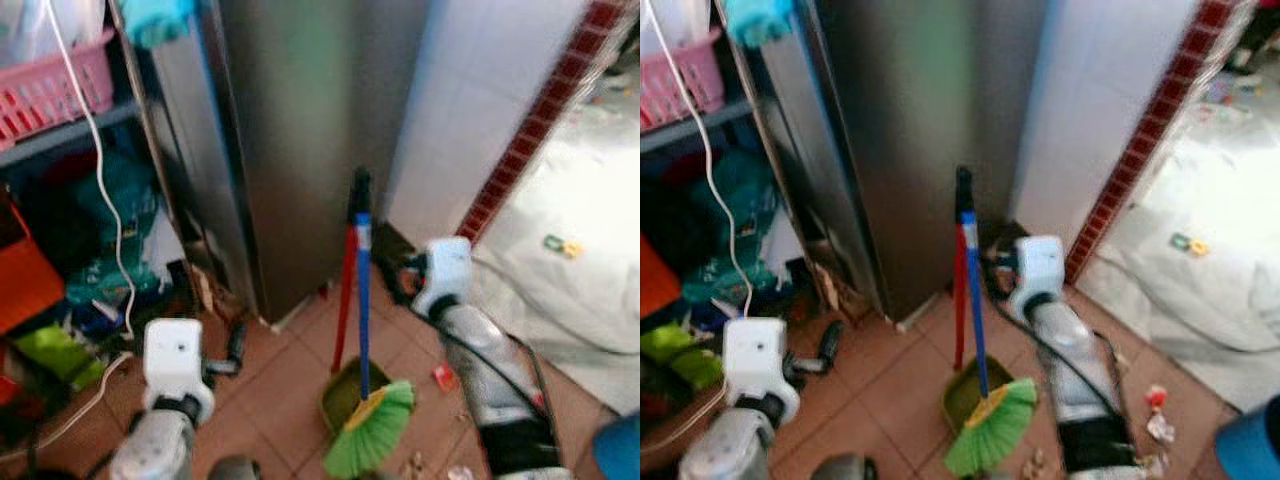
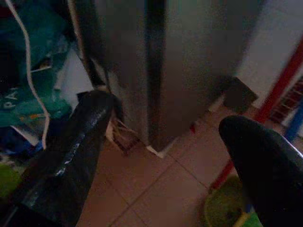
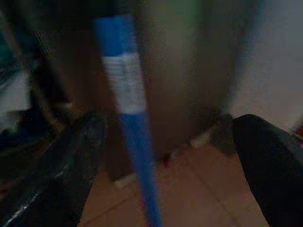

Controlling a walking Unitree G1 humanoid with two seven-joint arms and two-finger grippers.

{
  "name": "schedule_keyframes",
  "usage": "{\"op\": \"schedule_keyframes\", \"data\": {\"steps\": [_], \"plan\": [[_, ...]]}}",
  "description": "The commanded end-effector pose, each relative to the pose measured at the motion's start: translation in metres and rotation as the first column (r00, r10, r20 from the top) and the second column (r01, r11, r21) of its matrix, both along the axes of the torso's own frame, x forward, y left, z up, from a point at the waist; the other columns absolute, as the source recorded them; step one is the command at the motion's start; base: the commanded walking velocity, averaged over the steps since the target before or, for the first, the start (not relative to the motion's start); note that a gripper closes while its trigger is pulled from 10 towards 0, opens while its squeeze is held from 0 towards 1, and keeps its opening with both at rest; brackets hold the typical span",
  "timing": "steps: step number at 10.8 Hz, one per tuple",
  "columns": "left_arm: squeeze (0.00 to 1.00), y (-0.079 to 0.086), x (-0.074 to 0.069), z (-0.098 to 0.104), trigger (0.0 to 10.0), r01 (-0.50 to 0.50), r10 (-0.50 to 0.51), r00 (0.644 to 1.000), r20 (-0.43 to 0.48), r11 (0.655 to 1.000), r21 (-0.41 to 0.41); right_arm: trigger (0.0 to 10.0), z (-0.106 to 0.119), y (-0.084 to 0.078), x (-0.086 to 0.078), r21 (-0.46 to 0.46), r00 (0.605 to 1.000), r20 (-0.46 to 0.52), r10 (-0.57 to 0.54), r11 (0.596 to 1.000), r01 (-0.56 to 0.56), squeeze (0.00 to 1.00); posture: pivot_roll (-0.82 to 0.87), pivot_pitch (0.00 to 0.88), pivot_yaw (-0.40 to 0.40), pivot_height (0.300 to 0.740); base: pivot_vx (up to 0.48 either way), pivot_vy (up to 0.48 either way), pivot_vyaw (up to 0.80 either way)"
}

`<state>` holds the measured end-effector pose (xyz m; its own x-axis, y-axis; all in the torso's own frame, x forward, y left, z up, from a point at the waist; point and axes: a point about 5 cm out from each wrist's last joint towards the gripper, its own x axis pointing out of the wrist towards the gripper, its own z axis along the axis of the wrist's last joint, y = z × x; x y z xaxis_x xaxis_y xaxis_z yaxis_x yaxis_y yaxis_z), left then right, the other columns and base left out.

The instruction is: Sweep floor

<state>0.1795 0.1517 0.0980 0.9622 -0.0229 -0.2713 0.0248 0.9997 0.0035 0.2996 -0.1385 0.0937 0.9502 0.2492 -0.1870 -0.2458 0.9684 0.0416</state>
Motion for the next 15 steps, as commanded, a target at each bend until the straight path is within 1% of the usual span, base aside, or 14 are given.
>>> {"op": "schedule_keyframes", "data": {"steps": [1, 2, 3, 4, 5, 7, 9, 10, 11, 12, 13, 15], "plan": [[0.00, -0.001, -0.002, -0.001, 10.0, 0.009, -0.009, 1.000, -0.014, 1.000, -0.003, 10.0, 0.003, -0.005, 0.001, -0.006, 1.000, 0.019, -0.024, 1.000, 0.024, 0.00, 0.06, 0.108, -0.049, 0.740, 0.000, 0.000, 0.00], [0.00, -0.001, -0.002, -0.002, 10.0, 0.006, -0.006, 1.000, -0.018, 1.000, 0.001, 10.0, 0.003, -0.006, 0.001, -0.010, 1.000, 0.020, -0.024, 1.000, 0.024, 0.00, 0.06, 0.106, -0.050, 0.740, 0.000, 0.000, 0.00], [0.00, -0.001, -0.003, -0.002, 10.0, 0.004, -0.004, 1.000, -0.029, 1.000, 0.007, 10.0, -0.001, -0.007, 0.001, -0.034, 1.000, -0.002, -0.028, 0.999, 0.028, 0.00, 0.07, 0.107, -0.051, 0.740, 0.000, 0.000, 0.00], [0.00, 0.000, -0.007, -0.009, 10.0, 0.024, -0.021, 0.995, -0.094, 0.999, 0.034, 10.0, -0.005, -0.009, 0.001, -0.070, 0.999, -0.029, -0.020, 0.997, 0.018, 0.00, 0.07, 0.111, -0.051, 0.740, 0.000, 0.000, 0.00], [0.00, -0.002, -0.011, -0.012, 10.0, 0.040, -0.037, 0.992, -0.119, 0.999, 0.017, 10.0, -0.011, -0.005, 0.002, -0.091, 0.996, -0.072, 0.061, 0.994, -0.068, 0.00, 0.07, 0.120, -0.050, 0.740, 0.000, 0.000, 0.00], [0.00, -0.002, -0.015, -0.009, 10.0, 0.047, -0.046, 0.992, -0.117, 0.999, 0.008, 10.0, -0.006, -0.006, 0.006, -0.066, 0.993, -0.058, 0.101, 0.992, -0.104, 0.00, 0.08, 0.141, -0.047, 0.740, 0.000, 0.000, 0.00], [0.00, -0.001, -0.017, -0.009, 10.0, 0.054, -0.054, 0.990, -0.129, 0.999, 0.004, 10.0, -0.005, -0.003, 0.007, -0.051, 0.986, -0.044, 0.162, 0.985, -0.164, 0.00, 0.08, 0.151, -0.041, 0.740, 0.000, 0.000, 0.00], [0.00, -0.001, -0.018, -0.009, 10.0, 0.060, -0.059, 0.990, -0.131, 0.998, 0.004, 10.0, -0.005, -0.001, 0.009, -0.066, 0.983, -0.029, 0.180, 0.981, -0.182, 0.00, 0.08, 0.153, -0.036, 0.740, 0.000, 0.000, 0.00], [0.00, -0.001, -0.020, -0.008, 10.0, 0.062, -0.061, 0.989, -0.134, 0.998, 0.002, 10.0, -0.007, 0.001, 0.011, -0.053, 0.983, -0.029, 0.179, 0.982, -0.181, 0.00, 0.09, 0.158, -0.033, 0.740, 0.000, 0.000, 0.00], [0.00, -0.003, -0.021, -0.005, 10.0, 0.069, -0.070, 0.989, -0.129, 0.998, -0.012, 10.0, -0.008, 0.005, 0.015, -0.052, 0.983, -0.018, 0.182, 0.982, -0.183, 0.10, 0.10, 0.167, -0.032, 0.740, 0.000, 0.000, 0.00], [0.00, -0.004, -0.022, -0.003, 10.0, 0.080, -0.081, 0.989, -0.122, 0.997, -0.018, 10.0, -0.008, 0.006, 0.017, -0.047, 0.982, -0.012, 0.186, 0.981, -0.186, 0.00, 0.10, 0.172, -0.032, 0.740, 0.000, 0.000, 0.00], [0.00, -0.007, -0.029, -0.001, 10.0, 0.096, -0.099, 0.987, -0.126, 0.995, -0.030, 10.0, -0.001, 0.010, 0.026, -0.048, 0.982, 0.028, 0.184, 0.982, -0.183, 0.00, 0.12, 0.196, -0.033, 0.740, 0.000, 0.000, 0.00]]}}
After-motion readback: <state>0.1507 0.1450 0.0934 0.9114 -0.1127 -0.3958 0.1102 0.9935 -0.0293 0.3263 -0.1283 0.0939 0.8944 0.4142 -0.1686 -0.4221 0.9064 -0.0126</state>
